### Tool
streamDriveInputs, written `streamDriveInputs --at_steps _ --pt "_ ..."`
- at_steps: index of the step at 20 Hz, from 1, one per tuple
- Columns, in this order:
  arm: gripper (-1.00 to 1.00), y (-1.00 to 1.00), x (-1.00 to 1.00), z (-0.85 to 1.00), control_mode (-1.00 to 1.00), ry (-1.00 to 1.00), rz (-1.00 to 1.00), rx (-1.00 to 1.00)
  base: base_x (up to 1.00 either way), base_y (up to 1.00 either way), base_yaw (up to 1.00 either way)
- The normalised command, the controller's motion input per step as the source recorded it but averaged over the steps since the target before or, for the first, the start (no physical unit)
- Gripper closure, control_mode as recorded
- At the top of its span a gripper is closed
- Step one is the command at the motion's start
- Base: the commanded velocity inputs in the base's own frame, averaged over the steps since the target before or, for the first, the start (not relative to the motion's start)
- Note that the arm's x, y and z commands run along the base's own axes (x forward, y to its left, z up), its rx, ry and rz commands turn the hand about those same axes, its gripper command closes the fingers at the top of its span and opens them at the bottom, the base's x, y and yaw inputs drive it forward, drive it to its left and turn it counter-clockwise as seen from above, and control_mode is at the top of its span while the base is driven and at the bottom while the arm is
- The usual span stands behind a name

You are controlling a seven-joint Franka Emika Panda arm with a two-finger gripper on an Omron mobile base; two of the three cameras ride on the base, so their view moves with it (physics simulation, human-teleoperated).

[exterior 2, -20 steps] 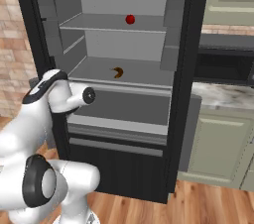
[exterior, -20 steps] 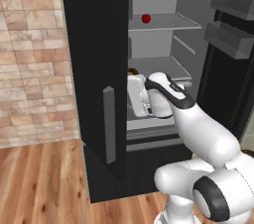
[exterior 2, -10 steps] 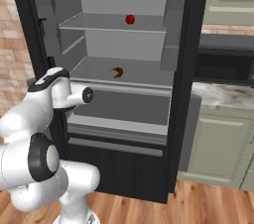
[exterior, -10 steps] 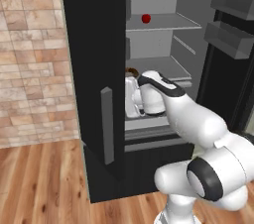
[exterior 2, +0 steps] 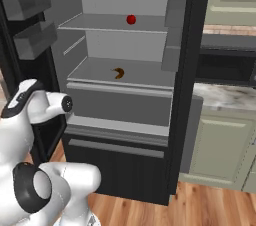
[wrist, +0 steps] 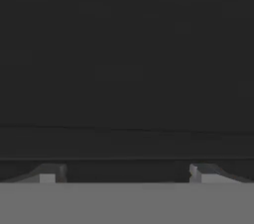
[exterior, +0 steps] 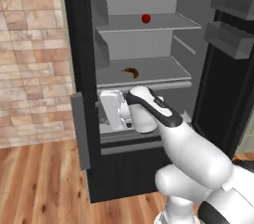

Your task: Retrieve the apple and banana from the fridge and place them into the bowl on the dining table.

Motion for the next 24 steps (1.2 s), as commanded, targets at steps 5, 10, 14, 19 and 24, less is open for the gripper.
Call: streamDriveInputs --at_steps 5,10,14,19,24 --pt "-1.00 0.71 -0.44 0.01 -1.00 -0.07 0.08 0.00 0.00 0.00 0.00" --pt "-1.00 -0.12 -0.39 0.25 -1.00 -0.08 0.02 -0.01 0.00 0.00 0.00" --pt "-1.00 -0.76 -0.12 0.64 -1.00 -0.04 0.00 -0.10 0.00 0.00 0.00" --pt "-1.00 -0.86 0.00 0.98 -1.00 -0.10 0.00 -0.26 0.00 0.00 0.00" --pt "-1.00 -0.68 -0.17 0.93 -1.00 -0.11 0.00 -0.52 0.00 0.00 0.00"
